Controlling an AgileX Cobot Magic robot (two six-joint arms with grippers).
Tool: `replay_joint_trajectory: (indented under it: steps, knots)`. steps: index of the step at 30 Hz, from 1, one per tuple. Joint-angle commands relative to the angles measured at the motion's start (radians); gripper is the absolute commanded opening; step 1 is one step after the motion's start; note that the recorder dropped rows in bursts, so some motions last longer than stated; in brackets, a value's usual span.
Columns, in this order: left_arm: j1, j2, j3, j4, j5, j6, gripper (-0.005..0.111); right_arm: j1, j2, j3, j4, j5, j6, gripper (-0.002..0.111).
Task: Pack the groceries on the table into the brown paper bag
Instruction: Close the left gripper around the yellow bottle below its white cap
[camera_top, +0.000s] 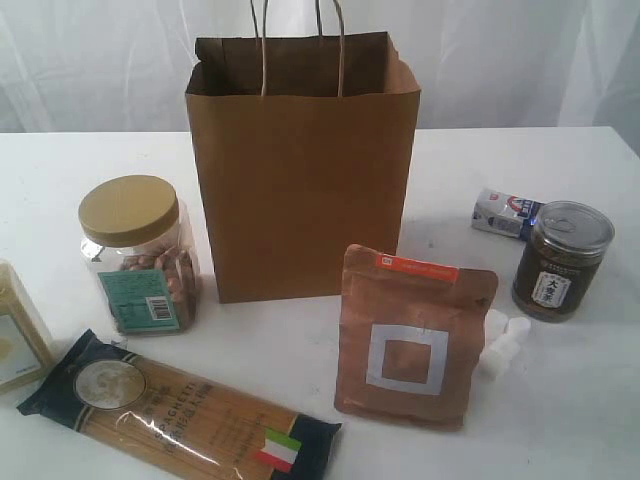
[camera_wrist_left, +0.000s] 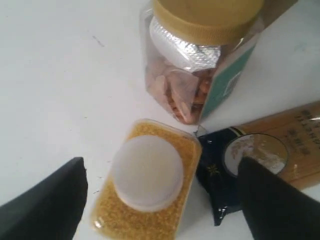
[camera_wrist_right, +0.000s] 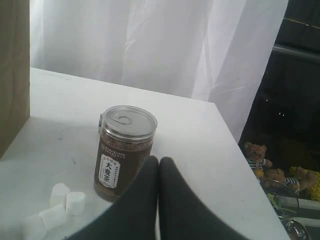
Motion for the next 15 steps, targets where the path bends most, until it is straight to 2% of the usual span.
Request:
replay_joint_trajectory:
  steps: [1, 9, 15]
  knots:
    - [-0.01, 0.028, 0.008, -0.021, -0.074, 0.0, 0.085, -0.003, 0.001, 0.001, -0.006, -0.01, 0.001, 0.0]
    - [-0.01, 0.102, 0.008, -0.08, 0.056, 0.009, 0.085, -0.003, 0.001, 0.001, -0.006, -0.01, 0.001, 0.0]
    - [-0.01, 0.126, 0.008, -0.041, 0.045, 0.012, 0.085, -0.003, 0.001, 0.001, -0.006, -0.01, 0.001, 0.0]
